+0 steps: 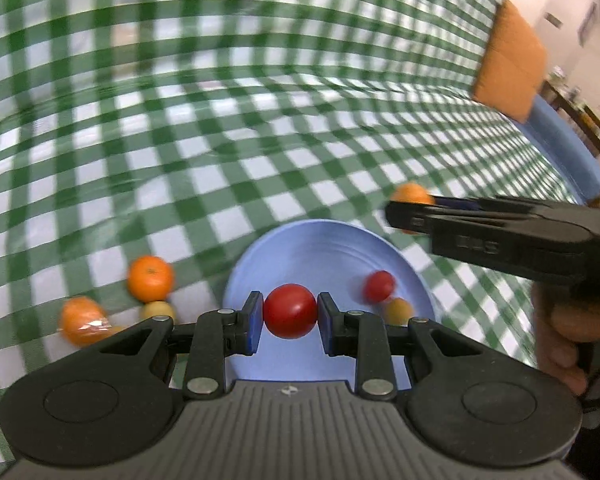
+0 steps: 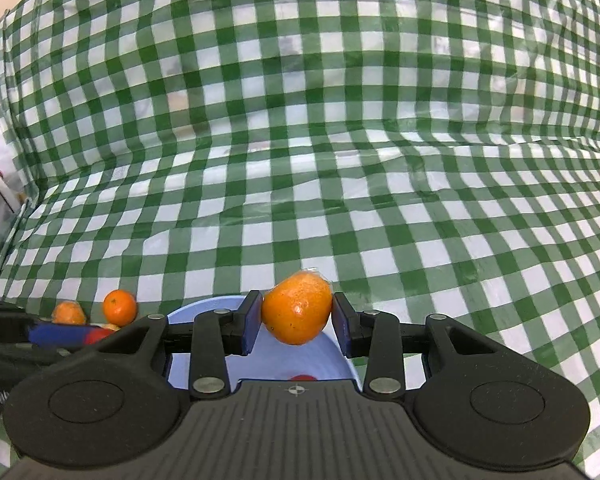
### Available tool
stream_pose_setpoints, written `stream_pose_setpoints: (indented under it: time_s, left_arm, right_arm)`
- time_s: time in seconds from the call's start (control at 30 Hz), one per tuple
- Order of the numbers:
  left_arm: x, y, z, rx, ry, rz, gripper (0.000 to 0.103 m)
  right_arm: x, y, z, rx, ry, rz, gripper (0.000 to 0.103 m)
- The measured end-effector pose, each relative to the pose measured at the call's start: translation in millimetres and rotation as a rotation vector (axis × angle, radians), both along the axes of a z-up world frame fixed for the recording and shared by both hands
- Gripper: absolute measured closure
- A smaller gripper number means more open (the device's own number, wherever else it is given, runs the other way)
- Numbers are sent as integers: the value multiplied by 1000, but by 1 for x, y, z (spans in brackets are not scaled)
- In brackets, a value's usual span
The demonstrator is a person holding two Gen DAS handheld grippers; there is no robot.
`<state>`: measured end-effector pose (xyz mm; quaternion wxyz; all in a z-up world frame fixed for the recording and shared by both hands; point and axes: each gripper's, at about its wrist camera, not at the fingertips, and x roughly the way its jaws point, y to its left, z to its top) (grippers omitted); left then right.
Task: Organize fruits
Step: 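Move the orange over the plate and release it from the right tool, then release fruits into the plate with the left tool, then grasp a mandarin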
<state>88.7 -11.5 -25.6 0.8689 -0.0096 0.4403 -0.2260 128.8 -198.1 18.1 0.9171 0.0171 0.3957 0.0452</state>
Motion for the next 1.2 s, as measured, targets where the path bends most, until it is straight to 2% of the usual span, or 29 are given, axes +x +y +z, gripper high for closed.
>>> stream_pose_setpoints:
  time_s: [0.13,0.23,0.27,0.4,1.2]
  left_arm:
    - [-4,-16,-2,-2,2,-56,70]
    - [-9,-24,-3,-8,-4,-101,55]
    - [-11,-25,-2,-1,-15,-106,55]
    - [-9,-25,-2,-2,-13,-90,55]
    - [-1,-11,2,28,-19,16,55]
  right_arm:
    - [-1,5,-1,4,2,27,63]
    - [0,7,-2,4,11,35,63]
    - [1,8,-3,2,10,33,63]
    - [2,9,-3,-7,6,21,48]
    - [4,19,-2,-16,1,19,48]
